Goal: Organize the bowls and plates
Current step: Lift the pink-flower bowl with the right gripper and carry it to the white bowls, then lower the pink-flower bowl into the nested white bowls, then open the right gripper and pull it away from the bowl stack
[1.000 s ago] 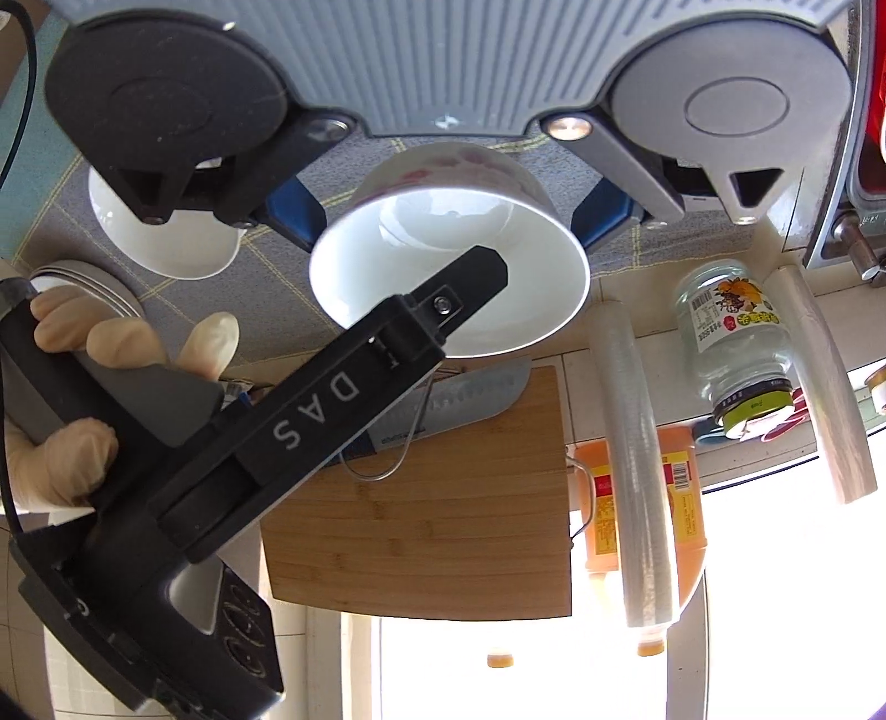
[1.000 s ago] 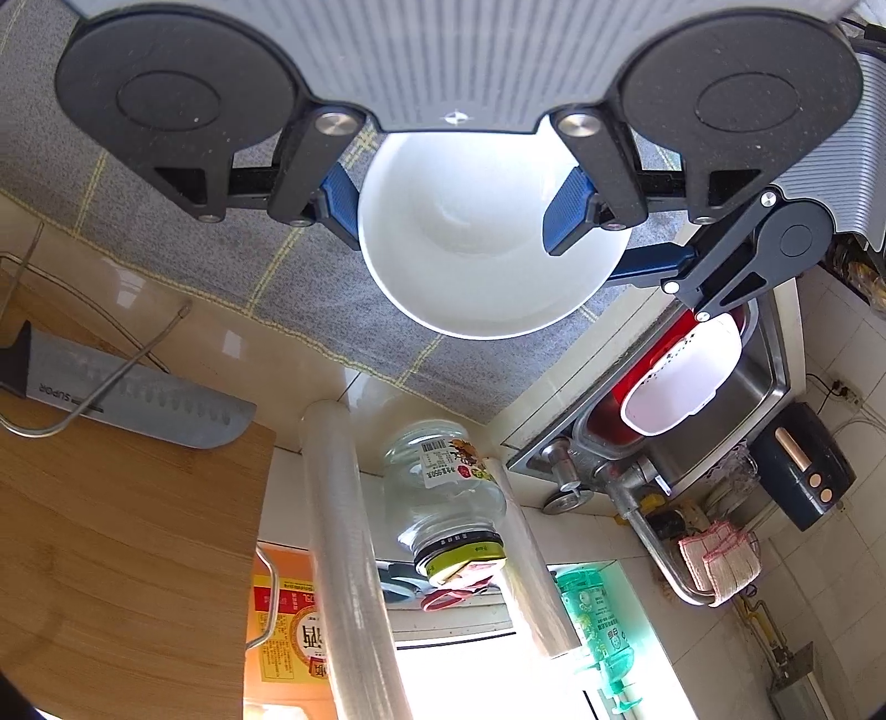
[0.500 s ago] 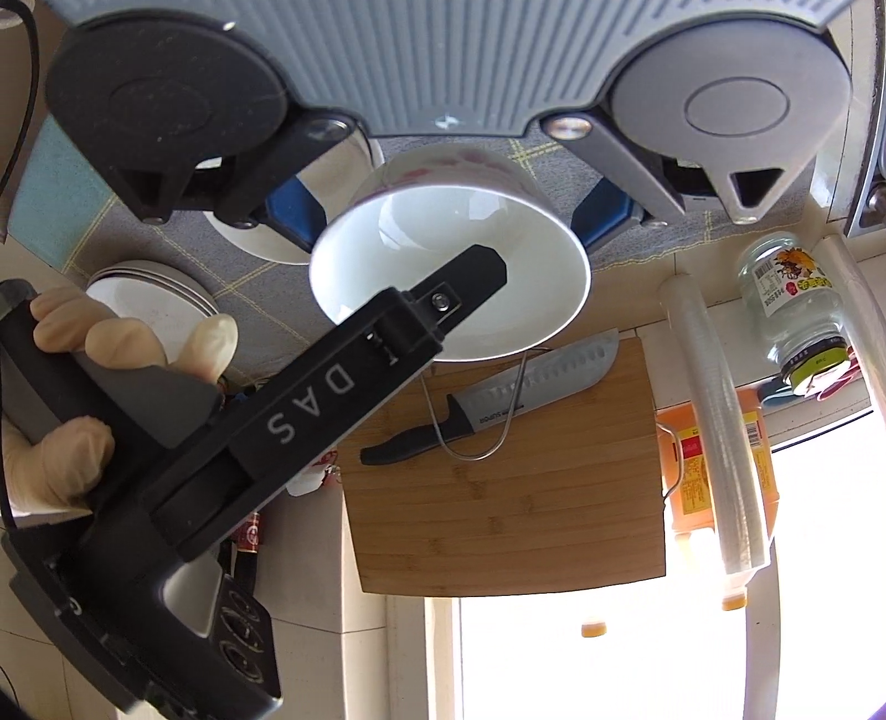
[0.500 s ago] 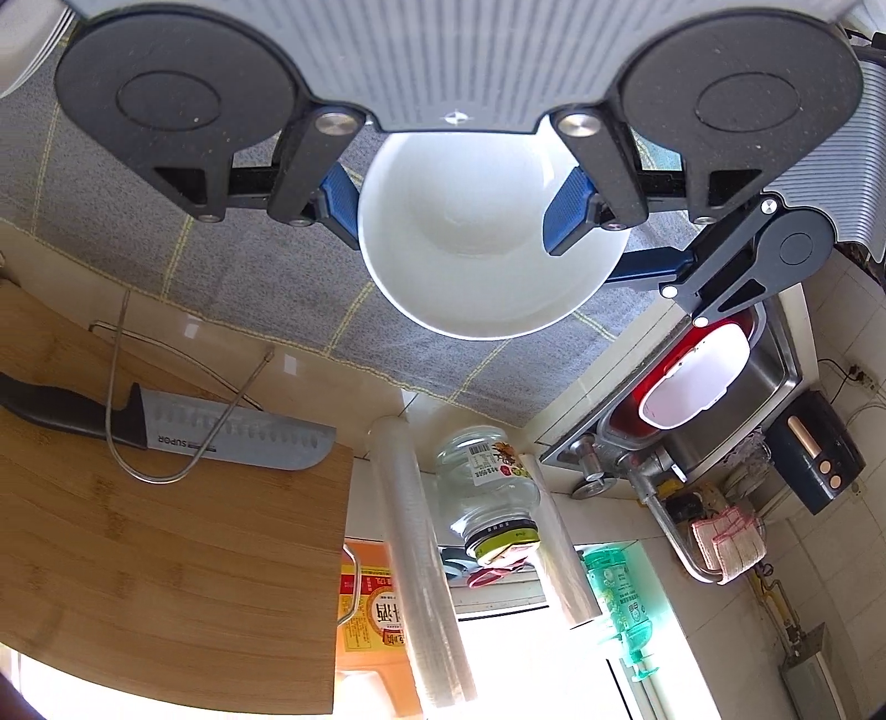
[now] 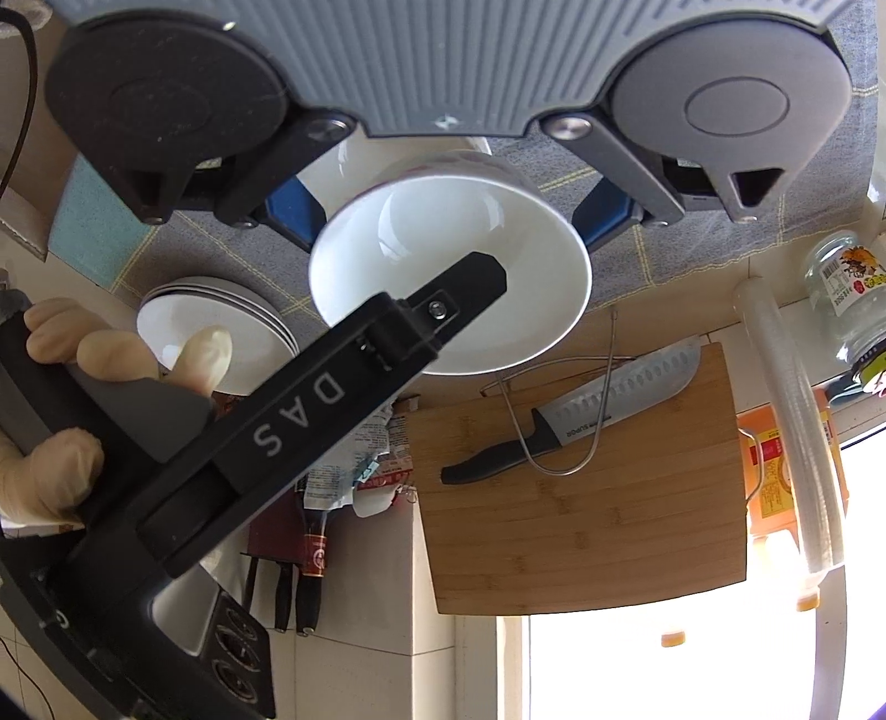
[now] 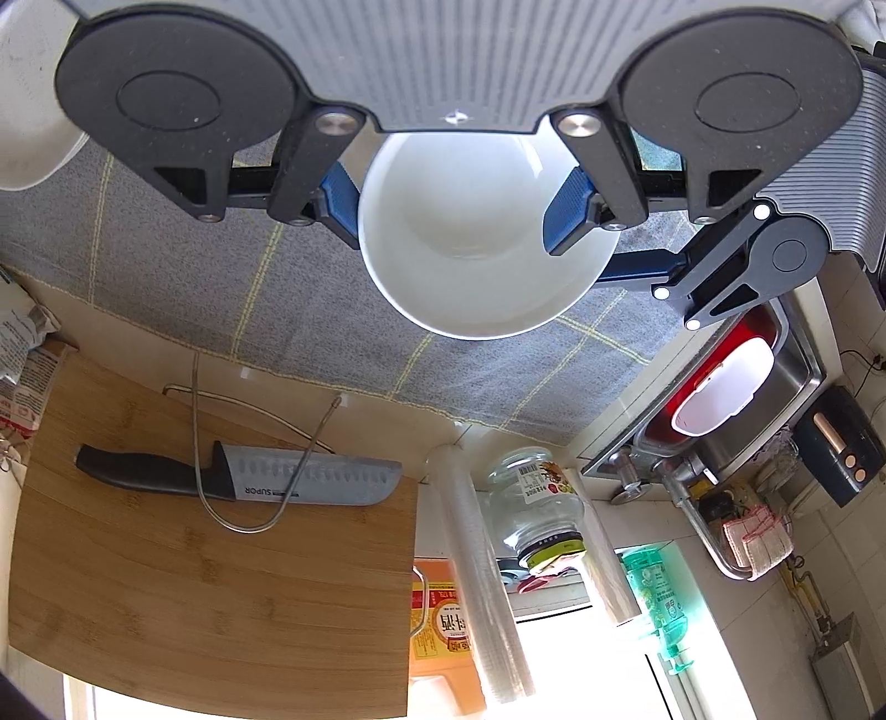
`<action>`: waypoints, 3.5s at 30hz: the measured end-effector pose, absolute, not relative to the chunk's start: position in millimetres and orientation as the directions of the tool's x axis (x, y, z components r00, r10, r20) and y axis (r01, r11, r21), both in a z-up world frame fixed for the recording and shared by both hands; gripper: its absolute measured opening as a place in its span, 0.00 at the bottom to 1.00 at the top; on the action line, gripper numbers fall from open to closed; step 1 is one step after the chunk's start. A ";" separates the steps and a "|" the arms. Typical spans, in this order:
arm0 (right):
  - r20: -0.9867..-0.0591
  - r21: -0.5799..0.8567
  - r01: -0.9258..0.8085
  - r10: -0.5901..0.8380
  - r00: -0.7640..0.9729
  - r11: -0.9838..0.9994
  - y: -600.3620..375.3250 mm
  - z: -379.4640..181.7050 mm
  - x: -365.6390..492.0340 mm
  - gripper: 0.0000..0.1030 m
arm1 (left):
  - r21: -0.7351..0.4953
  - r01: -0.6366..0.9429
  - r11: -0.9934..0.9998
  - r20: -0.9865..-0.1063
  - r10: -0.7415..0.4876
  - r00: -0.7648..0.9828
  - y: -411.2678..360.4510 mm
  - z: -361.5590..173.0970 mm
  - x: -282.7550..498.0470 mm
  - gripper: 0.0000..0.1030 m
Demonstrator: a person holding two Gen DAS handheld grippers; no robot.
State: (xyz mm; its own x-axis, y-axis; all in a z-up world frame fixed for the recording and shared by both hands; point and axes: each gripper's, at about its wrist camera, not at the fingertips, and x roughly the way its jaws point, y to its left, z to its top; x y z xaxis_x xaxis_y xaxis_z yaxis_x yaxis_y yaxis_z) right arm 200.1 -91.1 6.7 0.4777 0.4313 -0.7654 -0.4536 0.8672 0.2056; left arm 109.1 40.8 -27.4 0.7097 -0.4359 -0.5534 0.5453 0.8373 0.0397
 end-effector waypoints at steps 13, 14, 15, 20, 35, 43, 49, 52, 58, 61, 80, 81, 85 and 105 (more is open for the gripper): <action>-0.791 0.214 -0.389 0.392 0.470 0.896 -114.4 -10.5 186.7 0.73 | 0.007 0.601 0.800 -0.585 -0.484 0.651 23.7 -42.3 102.1 0.92; -0.794 0.211 -0.388 0.388 0.467 0.897 -113.8 -12.5 186.4 0.73 | 0.004 0.601 0.799 -0.589 -0.484 0.647 23.8 -43.9 101.9 0.92; -0.796 0.210 -0.387 0.387 0.465 0.898 -113.3 -14.0 186.3 0.73 | 0.001 0.601 0.799 -0.592 -0.484 0.644 23.8 -45.7 101.9 0.92; -0.801 0.215 -0.385 0.387 0.457 0.898 -111.3 -19.8 188.1 0.73 | -0.012 0.598 0.802 -0.605 -0.482 0.634 24.5 -52.4 104.1 0.92; -0.809 0.223 -0.371 0.383 0.445 0.902 -111.3 -26.9 194.4 0.73 | -0.039 0.600 0.799 -0.621 -0.489 0.612 25.2 -60.4 112.7 0.92; -0.812 0.223 -0.382 0.388 0.436 0.897 -110.3 -27.1 192.1 0.74 | -0.036 0.601 0.798 -0.625 -0.487 0.610 25.9 -58.2 106.8 0.92; -0.812 0.218 -0.387 0.386 0.437 0.896 -109.4 -28.8 192.1 0.74 | -0.026 0.600 0.800 -0.630 -0.479 0.611 24.1 -60.5 105.2 0.92; -0.811 0.220 -0.389 0.389 0.437 0.895 -109.7 -28.5 191.6 0.75 | -0.017 0.601 0.799 -0.631 -0.475 0.613 23.3 -60.9 104.4 0.92; -0.811 0.218 -0.394 0.391 0.436 0.893 -109.0 -28.9 191.1 0.76 | -0.003 0.603 0.798 -0.635 -0.467 0.615 21.7 -61.2 104.0 0.92; -0.810 0.221 -0.397 0.394 0.433 0.891 -108.9 -28.6 191.4 0.76 | 0.001 0.602 0.798 -0.640 -0.462 0.614 21.3 -61.7 104.1 0.92; -0.799 0.176 -0.382 0.358 0.483 0.907 -123.1 -26.0 180.7 0.96 | -0.003 0.616 0.788 -0.619 -0.486 0.618 30.5 -56.6 93.3 0.97; -0.797 0.172 -0.369 0.349 0.493 0.913 -126.9 -26.5 180.3 0.96 | -0.003 0.619 0.785 -0.615 -0.489 0.618 30.4 -55.7 91.8 0.97; -0.791 0.175 -0.310 0.321 0.521 0.935 -148.5 -27.8 178.9 0.96 | -0.003 0.634 0.774 -0.610 -0.503 0.612 30.1 -54.4 87.2 0.97; -0.714 0.258 -0.361 0.429 0.554 0.896 -181.8 -28.1 153.3 0.99 | 0.069 0.592 0.803 -0.653 -0.412 0.635 20.1 -57.0 80.3 0.97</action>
State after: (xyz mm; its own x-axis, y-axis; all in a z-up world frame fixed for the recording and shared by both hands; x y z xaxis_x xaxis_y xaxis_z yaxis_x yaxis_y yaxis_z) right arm 153.3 -181.8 -28.1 0.5539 0.4286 -0.7138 -0.3610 0.8962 0.2580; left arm 80.3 20.1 -57.0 0.6351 -0.4119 -0.6535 0.5922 0.8028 0.0694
